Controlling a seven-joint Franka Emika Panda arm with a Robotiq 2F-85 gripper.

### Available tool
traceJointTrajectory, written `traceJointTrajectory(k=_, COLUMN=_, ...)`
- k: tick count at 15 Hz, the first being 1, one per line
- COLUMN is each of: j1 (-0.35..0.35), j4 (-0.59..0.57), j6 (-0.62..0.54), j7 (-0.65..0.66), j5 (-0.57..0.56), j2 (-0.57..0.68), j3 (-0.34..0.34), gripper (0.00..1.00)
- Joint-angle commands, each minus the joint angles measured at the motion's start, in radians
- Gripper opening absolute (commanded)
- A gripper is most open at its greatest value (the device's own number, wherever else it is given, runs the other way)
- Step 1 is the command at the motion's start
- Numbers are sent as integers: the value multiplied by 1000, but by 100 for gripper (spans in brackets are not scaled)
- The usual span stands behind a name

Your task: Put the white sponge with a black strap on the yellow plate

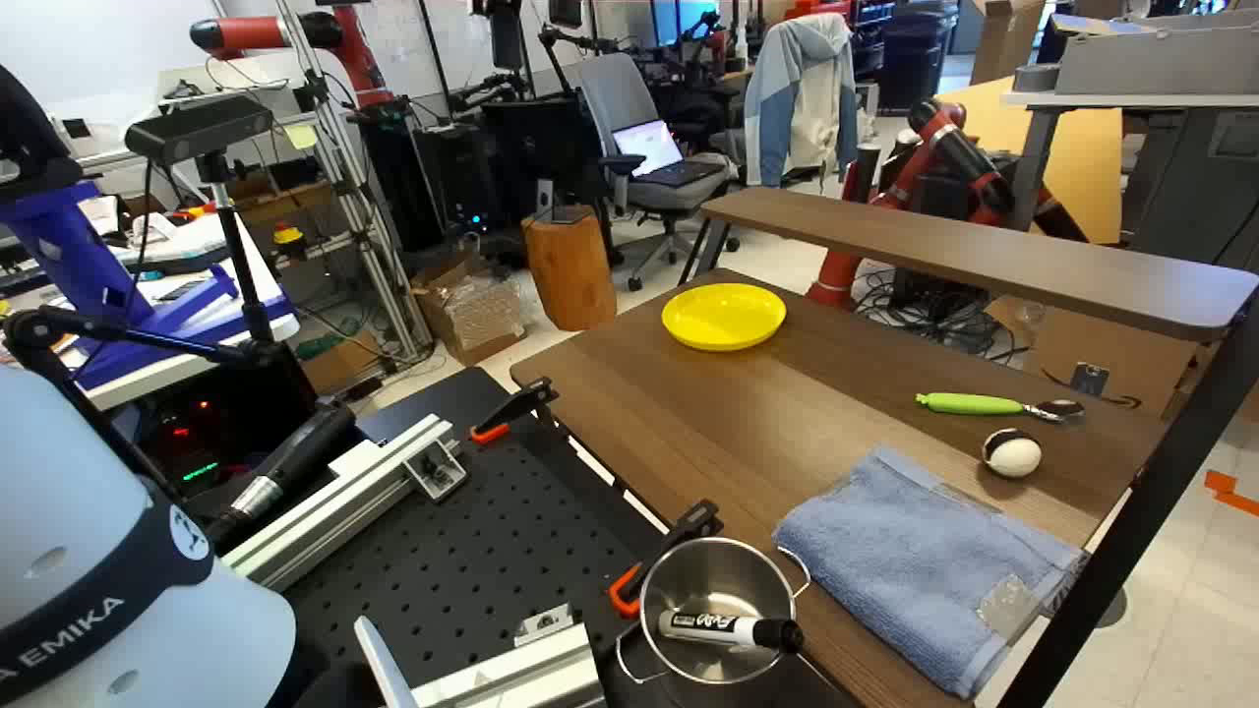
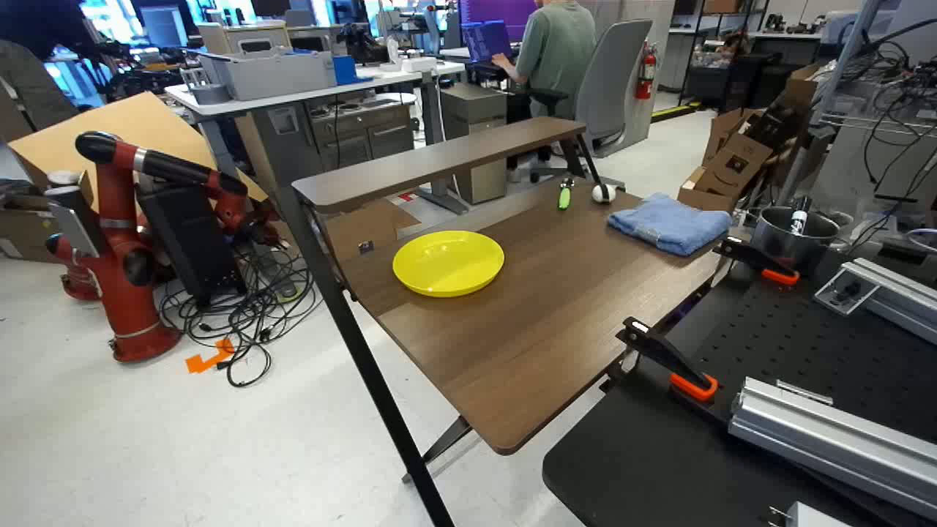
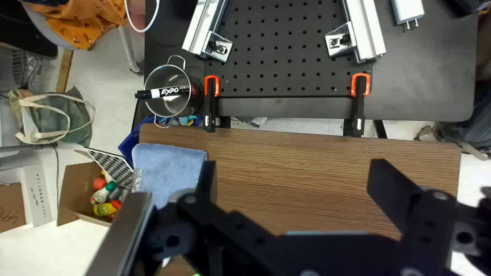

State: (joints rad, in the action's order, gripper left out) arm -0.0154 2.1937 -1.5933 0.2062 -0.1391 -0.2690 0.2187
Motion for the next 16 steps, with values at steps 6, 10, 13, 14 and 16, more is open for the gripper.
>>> traceJointTrajectory(k=6, j1=-10, j4=-13, j6=-66, j7=-41, j5=-11, j2=38, j3=-75, gripper=100)
traceJointTrajectory(k=10, j1=12, j4=-43, j6=-180, j7=-68, j5=-14, j2=121, j3=-137, gripper=100)
traceJointTrajectory(k=13, j1=9, j4=-118, j6=-243, j7=-85, j5=-6, j2=246, j3=-160, gripper=100)
traceJointTrajectory(k=14, j1=11, j4=-151, j6=-251, j7=-92, j5=-4, j2=290, j3=-167, gripper=100)
traceJointTrajectory(k=16, j1=19, j4=-217, j6=-279, j7=-103, j5=3, j2=379, j3=-185, gripper=100)
